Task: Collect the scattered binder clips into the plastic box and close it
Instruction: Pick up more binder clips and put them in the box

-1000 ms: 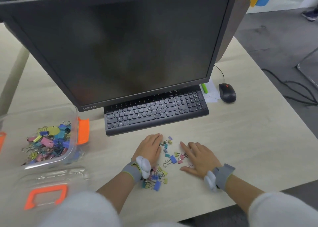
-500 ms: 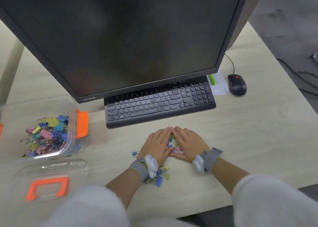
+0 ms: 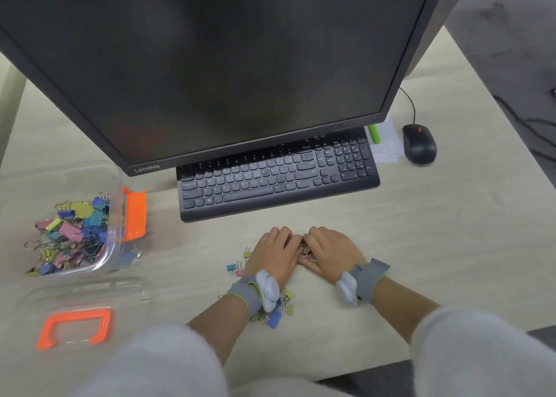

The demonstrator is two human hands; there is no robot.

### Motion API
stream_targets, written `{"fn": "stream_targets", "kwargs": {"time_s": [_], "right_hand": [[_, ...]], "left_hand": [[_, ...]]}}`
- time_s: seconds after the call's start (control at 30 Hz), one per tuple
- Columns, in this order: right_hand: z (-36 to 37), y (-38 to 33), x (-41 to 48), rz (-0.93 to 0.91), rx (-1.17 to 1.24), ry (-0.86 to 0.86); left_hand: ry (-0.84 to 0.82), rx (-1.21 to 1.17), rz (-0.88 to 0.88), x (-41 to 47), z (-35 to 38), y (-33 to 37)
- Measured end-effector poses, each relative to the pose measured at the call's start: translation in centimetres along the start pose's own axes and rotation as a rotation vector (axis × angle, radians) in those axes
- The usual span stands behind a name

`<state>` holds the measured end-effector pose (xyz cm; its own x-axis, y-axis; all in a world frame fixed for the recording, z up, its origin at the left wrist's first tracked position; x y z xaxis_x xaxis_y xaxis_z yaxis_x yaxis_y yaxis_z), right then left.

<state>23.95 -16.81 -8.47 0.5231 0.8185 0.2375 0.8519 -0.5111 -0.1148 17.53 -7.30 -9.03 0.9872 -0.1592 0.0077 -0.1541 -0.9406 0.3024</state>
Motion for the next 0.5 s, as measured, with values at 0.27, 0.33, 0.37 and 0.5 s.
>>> {"fn": "stream_targets", "kwargs": {"time_s": [0.27,0.33,0.37,0.5], "right_hand": [[-1.1,-0.7,0.1,0.012,-0.072,0.057],[-1.1,-0.7,0.0,0.012,-0.102,0.044],[-1.1,-0.8,0.0,0.012,-0.111,0.046],[-1.0,-0.8,0.1,0.008,-0.151,0.086]], "left_hand": [[0.095,0.178,-0.05,0.3,-1.2,0.1],[0.087,0.225,-0.055,0.4,-1.2,0.2],[0.089,0.247,-0.052,0.4,-1.2,0.2],[0.071,0.285,-0.04,0.4,-1.4,0.6]]}}
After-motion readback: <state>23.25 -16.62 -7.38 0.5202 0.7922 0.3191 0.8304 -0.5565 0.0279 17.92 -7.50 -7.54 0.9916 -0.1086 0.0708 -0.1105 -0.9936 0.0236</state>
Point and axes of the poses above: each hand's wrist, its own x-axis towards the middle knuckle, its own z-axis out of the palm, y = z × x, the point moved 5 cm from there along x, towards the middle knuckle, and after that the axes turned 12 degrees about z, right-handed, at the moved point
